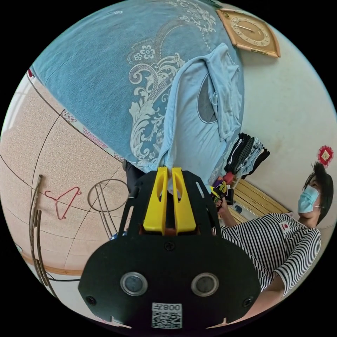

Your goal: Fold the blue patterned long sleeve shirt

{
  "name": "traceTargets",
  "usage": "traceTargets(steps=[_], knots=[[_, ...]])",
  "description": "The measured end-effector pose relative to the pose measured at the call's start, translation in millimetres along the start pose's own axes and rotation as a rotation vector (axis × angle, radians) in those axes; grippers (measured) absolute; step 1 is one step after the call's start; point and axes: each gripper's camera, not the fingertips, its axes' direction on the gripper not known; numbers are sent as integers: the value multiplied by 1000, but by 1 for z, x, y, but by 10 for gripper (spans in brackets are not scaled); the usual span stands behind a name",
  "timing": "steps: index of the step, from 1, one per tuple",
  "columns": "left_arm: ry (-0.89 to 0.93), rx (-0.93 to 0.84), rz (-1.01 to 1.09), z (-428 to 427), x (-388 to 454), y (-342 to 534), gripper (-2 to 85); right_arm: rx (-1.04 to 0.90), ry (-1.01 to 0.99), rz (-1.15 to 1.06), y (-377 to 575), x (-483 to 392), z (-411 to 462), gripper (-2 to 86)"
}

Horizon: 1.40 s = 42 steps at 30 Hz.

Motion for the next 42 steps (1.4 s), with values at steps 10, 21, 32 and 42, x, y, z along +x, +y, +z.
traceTargets(steps=[10,21,32,42], knots=[[238,185,109,-47,51,-44,24,171,-187,-85,-73,-27,-70,10],[295,337,390,-105,187,-182,24,373,-100,-366,-236,-152,-181,11],[241,393,374,-123,291,-299,25,380,-1,-427,-413,-264,-222,11],[125,398,253,-116,378,-394,35,260,6,-354,-561,-349,-216,12]])
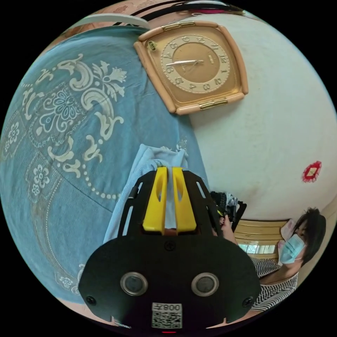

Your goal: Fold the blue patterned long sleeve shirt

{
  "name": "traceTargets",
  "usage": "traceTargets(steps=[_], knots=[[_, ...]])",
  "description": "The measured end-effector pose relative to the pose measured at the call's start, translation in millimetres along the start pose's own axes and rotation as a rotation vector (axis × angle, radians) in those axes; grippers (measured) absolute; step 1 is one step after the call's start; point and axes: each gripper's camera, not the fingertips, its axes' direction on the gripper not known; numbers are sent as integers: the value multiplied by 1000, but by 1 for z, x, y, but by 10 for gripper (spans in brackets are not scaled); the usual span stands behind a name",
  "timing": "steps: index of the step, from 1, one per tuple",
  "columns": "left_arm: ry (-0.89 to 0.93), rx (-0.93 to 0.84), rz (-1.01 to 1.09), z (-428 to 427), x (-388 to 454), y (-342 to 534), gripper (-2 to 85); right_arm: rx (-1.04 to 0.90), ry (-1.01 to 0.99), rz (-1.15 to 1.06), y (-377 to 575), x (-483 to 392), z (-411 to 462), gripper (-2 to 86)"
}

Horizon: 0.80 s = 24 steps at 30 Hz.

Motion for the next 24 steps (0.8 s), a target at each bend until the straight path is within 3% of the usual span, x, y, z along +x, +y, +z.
traceTargets(steps=[3,7,11,16,20,24], knots=[[-29,65,-56,9,15,-15,43,-60,60,63,-41,-8,22,14],[1,148,-27,6,50,-26,46,45,41,78,-73,-40,17,15],[-42,-64,143,44,114,-31,34,130,285,-70,-89,-124,16,9],[-189,-349,379,141,202,-44,10,37,300,-442,-104,-249,79,2],[-337,-409,490,180,253,-66,5,-175,378,-648,-133,-327,153,0],[-408,-425,588,197,308,-91,3,-206,430,-700,-167,-369,174,0]])
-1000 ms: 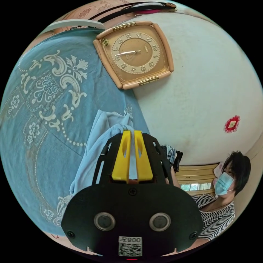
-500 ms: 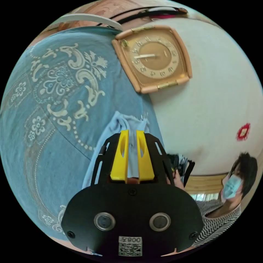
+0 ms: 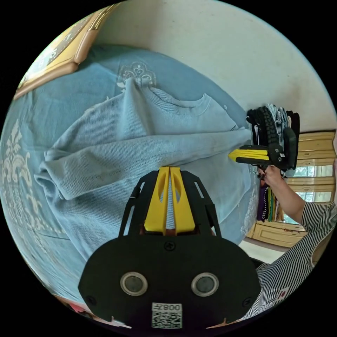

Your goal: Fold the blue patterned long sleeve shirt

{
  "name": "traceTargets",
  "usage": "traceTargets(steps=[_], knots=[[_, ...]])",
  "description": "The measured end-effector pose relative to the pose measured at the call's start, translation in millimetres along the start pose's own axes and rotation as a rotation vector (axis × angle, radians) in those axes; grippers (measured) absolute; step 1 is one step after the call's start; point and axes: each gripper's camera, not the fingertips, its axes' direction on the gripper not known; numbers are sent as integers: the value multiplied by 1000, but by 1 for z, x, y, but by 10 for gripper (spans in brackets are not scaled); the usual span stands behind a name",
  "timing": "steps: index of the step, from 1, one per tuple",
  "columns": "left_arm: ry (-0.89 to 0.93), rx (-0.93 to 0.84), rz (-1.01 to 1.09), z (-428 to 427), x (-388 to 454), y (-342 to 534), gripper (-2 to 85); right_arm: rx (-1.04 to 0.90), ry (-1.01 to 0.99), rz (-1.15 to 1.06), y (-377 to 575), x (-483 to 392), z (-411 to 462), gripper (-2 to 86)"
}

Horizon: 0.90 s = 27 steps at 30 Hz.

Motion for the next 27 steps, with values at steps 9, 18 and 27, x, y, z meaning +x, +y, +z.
traceTargets(steps=[9,18,27], knots=[[25,-110,26,-33,37,-95,3,-20,-17,31,-109,16,-45,0],[-43,-216,108,-65,82,-152,2,16,-66,7,-188,-3,-88,0],[-146,-162,88,-93,107,-176,1,-24,-93,-80,-248,-53,-84,0]])
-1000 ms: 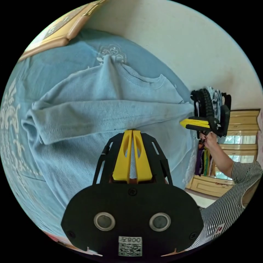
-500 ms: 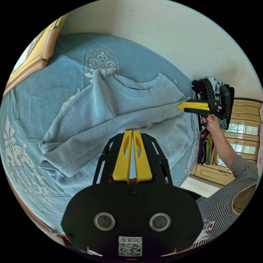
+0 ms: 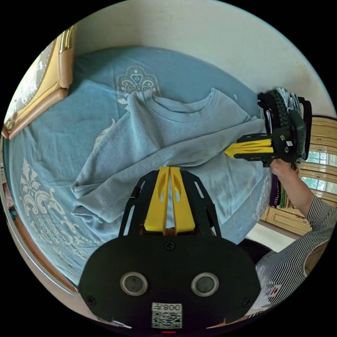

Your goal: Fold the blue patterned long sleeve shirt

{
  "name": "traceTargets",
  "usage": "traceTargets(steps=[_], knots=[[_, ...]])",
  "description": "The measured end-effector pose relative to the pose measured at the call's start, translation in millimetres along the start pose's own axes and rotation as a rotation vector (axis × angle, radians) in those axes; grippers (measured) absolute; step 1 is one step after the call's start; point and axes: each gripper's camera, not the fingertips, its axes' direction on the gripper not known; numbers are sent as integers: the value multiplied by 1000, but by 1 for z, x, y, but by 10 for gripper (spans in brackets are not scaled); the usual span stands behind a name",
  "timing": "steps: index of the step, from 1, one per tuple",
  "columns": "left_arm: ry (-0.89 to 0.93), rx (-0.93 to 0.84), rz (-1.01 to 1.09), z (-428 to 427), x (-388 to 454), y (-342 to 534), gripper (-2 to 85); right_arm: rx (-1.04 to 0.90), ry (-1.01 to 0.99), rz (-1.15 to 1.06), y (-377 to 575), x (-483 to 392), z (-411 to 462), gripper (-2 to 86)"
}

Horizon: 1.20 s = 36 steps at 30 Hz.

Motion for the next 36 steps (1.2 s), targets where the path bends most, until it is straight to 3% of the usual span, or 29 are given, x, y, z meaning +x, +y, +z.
traceTargets(steps=[6,8,10,12,16,21,24,27,30,33,36], knots=[[-188,205,-65,-51,8,-19,1,133,229,79,-40,10,-57,0],[-156,271,-65,-63,14,-15,2,181,188,90,-50,9,-78,1],[8,325,25,-69,32,-2,2,220,103,52,-46,-4,-86,1],[43,274,111,-60,51,6,2,197,48,-14,-39,-25,-78,1],[-90,96,165,-28,72,11,1,39,128,-47,-34,-50,-35,1],[-210,203,85,-50,60,4,1,93,211,30,-45,-31,-53,0],[-328,263,18,-70,50,-1,1,113,388,93,-57,-13,-70,0],[-205,345,33,-83,53,14,1,177,302,144,-51,-4,-90,0],[-12,288,180,-65,74,37,1,236,179,95,-22,-23,-95,0],[-185,144,192,-33,83,48,1,135,100,23,-3,-43,-64,0],[-148,135,131,-29,62,48,1,60,142,38,1,-39,-41,0]])
